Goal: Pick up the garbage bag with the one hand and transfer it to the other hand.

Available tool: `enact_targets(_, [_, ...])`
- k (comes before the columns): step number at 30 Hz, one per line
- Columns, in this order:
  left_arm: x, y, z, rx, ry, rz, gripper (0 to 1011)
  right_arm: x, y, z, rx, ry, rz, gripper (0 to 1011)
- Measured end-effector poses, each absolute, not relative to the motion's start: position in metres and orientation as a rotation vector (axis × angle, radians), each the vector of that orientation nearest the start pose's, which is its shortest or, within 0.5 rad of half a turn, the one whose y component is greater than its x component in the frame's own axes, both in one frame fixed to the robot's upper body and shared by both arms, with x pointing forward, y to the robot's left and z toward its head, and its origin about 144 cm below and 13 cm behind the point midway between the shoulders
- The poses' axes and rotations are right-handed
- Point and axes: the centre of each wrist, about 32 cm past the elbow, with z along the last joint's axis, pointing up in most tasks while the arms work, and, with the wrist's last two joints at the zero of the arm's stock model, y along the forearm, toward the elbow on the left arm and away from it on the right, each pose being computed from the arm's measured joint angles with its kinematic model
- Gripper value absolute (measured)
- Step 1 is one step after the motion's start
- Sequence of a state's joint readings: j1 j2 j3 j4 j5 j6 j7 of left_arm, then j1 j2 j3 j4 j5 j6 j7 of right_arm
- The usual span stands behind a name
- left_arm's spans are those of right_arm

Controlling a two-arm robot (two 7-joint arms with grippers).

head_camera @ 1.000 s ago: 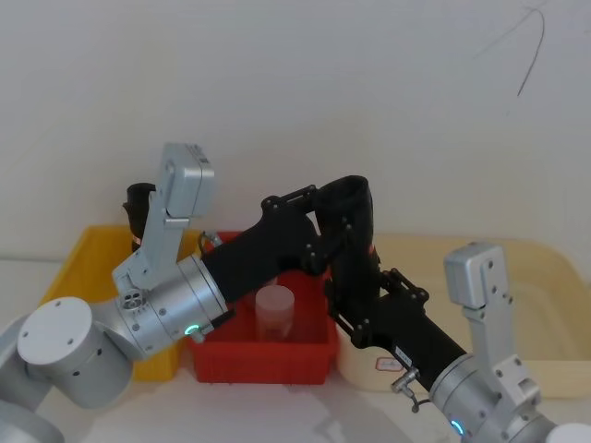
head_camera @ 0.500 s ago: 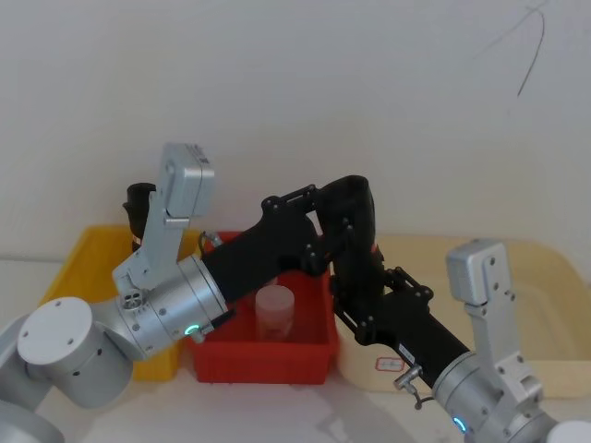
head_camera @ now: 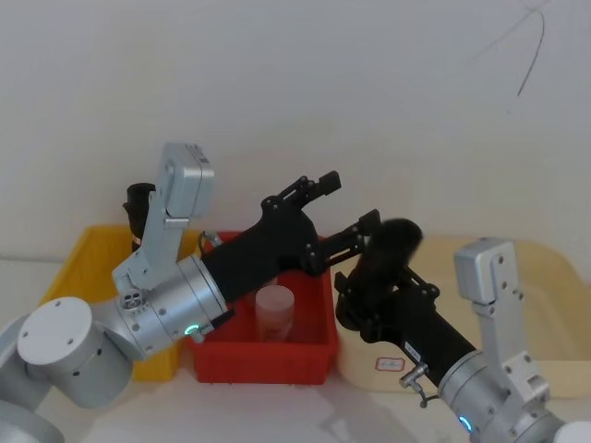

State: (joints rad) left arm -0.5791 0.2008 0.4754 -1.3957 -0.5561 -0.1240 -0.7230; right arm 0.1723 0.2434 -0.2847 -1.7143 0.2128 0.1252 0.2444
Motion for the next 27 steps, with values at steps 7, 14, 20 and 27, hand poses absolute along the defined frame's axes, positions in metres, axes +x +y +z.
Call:
enact_targets(7, [0.577,0.154,1.284,-0.339,-0.234,0.398,981,0.486,-0.204,1.23,0.033,-0.13,-1.039,611])
enact_targets(14, [0.577,0.154,1.284,-0.339,-0.234,0.398,1001,0.488,-0.211,1.23,0.034,-0.118,-1.079,611])
enact_targets(20, [0.577,0.154,1.284,-0.339,-0.234,0.398,1001,0.495,-0.218,1.231,0.038,-0.104,-1.125,611])
enact_targets(27, [0.577,0.154,1.284,-0.339,-0.234,0.398,1001,0.508,-0.226,1.232,0.043,-0.092,-1.188,611])
